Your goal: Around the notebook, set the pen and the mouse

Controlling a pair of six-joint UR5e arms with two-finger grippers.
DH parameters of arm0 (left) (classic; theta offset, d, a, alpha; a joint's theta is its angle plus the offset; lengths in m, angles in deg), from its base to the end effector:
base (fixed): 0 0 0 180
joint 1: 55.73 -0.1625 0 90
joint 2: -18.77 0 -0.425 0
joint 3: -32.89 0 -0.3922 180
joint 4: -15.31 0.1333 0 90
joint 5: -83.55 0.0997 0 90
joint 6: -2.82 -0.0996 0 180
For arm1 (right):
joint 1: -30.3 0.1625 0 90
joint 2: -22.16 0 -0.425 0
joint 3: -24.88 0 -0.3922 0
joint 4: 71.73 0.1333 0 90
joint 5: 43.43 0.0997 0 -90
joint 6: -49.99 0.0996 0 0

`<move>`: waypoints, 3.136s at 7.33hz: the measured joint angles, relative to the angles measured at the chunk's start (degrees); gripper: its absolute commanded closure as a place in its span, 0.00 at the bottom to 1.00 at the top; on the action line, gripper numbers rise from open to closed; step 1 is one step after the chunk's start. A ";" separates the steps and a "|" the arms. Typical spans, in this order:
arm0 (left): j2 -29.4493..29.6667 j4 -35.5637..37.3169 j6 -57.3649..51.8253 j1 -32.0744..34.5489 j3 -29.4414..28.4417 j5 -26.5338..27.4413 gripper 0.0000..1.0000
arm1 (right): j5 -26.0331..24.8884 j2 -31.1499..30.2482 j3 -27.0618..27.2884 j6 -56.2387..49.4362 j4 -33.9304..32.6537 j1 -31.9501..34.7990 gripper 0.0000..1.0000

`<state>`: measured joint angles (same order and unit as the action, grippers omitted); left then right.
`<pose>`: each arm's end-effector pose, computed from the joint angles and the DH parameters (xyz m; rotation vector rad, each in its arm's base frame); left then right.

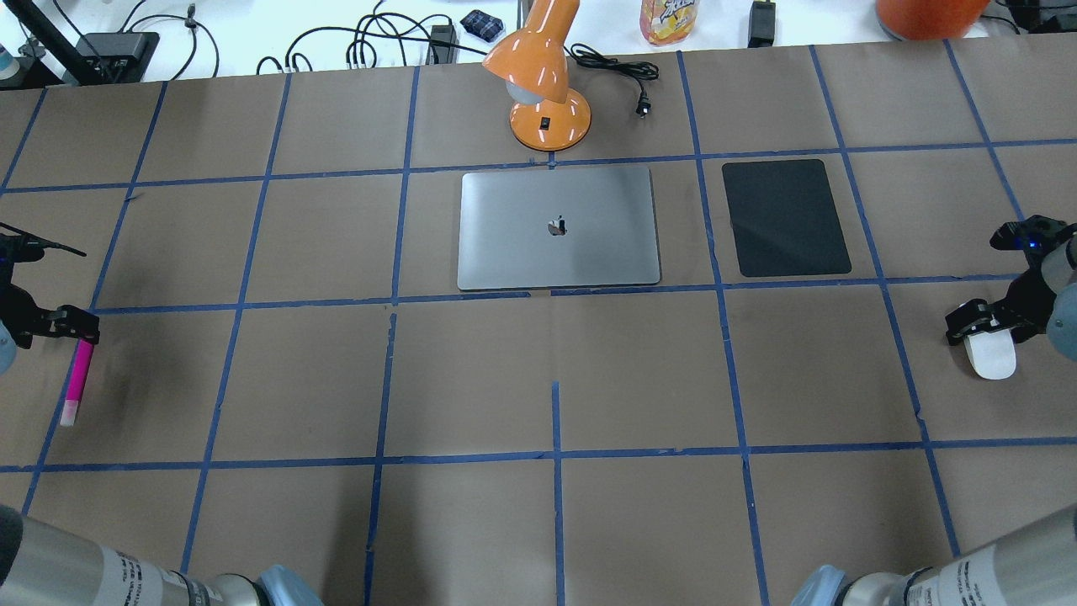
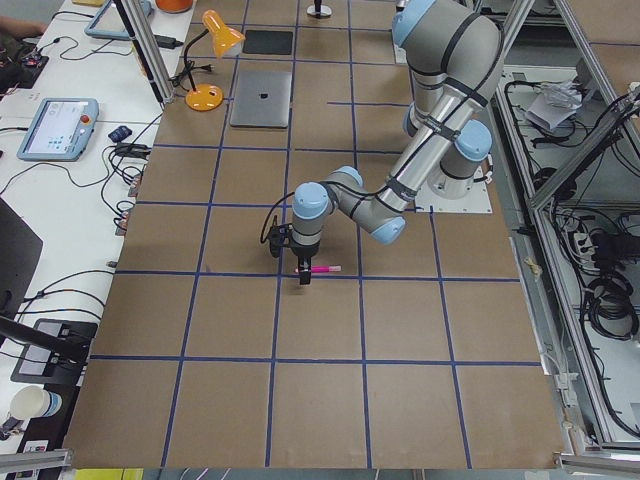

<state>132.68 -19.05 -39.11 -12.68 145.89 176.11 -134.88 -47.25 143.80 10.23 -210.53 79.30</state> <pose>0.3168 -0.4722 0.1814 -0.1365 2.9978 -0.1166 -0.2310 -0.4651 0.1613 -0.0336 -3.1299 -0.0404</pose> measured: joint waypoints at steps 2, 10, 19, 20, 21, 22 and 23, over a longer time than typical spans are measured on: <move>0.07 -1.78 0.19 -0.64 0.47 -0.12 0.47 | -0.12 -0.18 -0.32 0.50 1.02 -0.03 0.56; -3.45 -15.23 0.83 -1.92 -1.32 -2.27 1.00 | 0.45 3.92 -22.19 11.24 12.81 17.79 0.56; -18.70 -38.02 79.94 37.86 0.35 -0.35 1.00 | 1.68 16.47 -29.31 30.97 11.61 30.34 0.00; -17.33 -35.77 93.16 42.77 0.27 -5.20 1.00 | 2.87 16.24 -29.62 30.78 11.52 30.32 0.00; -15.41 -30.64 106.20 47.84 0.09 -9.79 1.00 | 3.60 15.66 -30.12 30.52 11.49 30.26 0.00; -13.22 -25.65 117.65 52.80 -0.03 -11.55 1.00 | 3.76 14.40 -30.74 30.37 11.91 30.23 0.00; -10.94 -22.25 127.06 56.99 -0.39 -11.75 1.00 | 3.71 12.42 -31.27 30.33 13.29 30.22 0.00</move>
<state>121.74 -41.30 87.96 44.30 145.50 164.37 -131.17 -34.83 112.53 40.56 -197.24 109.52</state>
